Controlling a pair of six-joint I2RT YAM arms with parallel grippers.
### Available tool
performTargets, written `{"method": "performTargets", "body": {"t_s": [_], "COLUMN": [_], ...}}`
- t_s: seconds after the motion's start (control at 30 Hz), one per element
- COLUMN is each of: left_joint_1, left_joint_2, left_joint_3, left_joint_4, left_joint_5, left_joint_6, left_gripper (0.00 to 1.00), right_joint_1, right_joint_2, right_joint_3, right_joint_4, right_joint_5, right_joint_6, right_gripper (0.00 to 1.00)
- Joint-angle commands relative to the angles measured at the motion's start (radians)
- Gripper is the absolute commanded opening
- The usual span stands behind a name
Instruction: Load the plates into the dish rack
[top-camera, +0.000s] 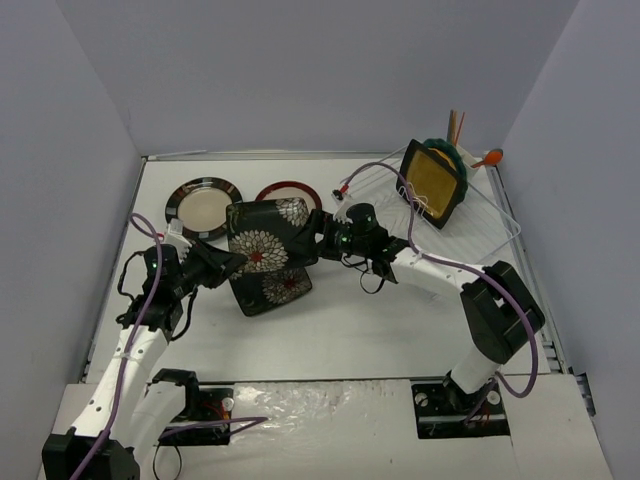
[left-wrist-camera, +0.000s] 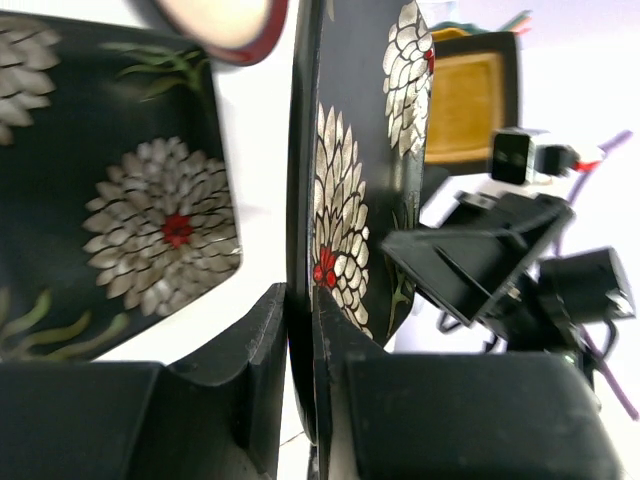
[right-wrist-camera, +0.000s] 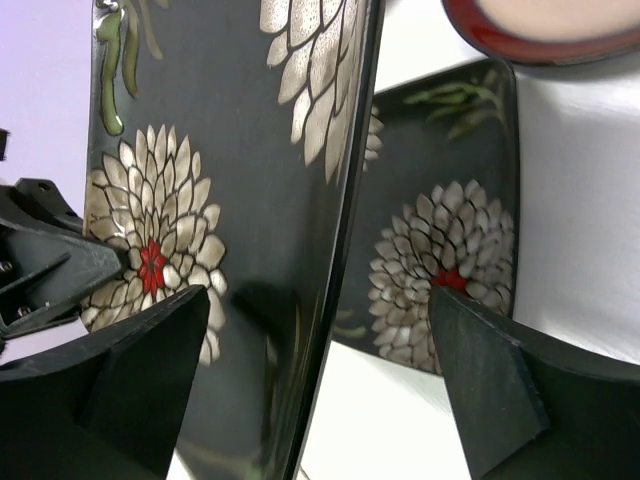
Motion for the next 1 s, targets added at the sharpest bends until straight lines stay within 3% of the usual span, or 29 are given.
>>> {"method": "performTargets", "body": {"t_s": [0.0,0.33,0.53,0.7,0.8,0.97], "left_joint_1": [-0.005,-0.009,-0.009,-0.011,-0.01,-0.012], "left_joint_2": [-0.025,-0.026,-0.013,-0.009,-0.001,0.01], "left_joint_3": [0.087,0.069,0.072,0.058,0.075,0.094], "left_joint_4": [0.292,0.3,0.299,0.284,0.186,0.035], "left_joint_5": [0.089,0.112,0.131,0.133,0.122,0.083], "left_joint_6": [-0.068,-0.055,-0.041,-0.016,0.048,0.155], "left_gripper": [0.0,0.0,0.0,0.0,0.11,0.46], "right_joint_1": [-0.013,-0.042,-0.048,-0.054,-0.061,-0.085], "right_joint_2": [0.006,0.001,-0.001,-0.014,-0.037,-0.105], "right_joint_3": [0.081,0.096,0.098,0.095,0.1,0.143], "right_joint_4": [0.123,0.138,0.144,0.146,0.127,-0.002], "right_joint_5": [-0.061,-0.102,-0.113,-0.114,-0.113,-0.093], "right_joint_6": [0.011,0.001,-0.008,-0.027,-0.057,-0.181], "right_gripper": [0.84,0.64,0.38,0.07,0.0,0.0]}}
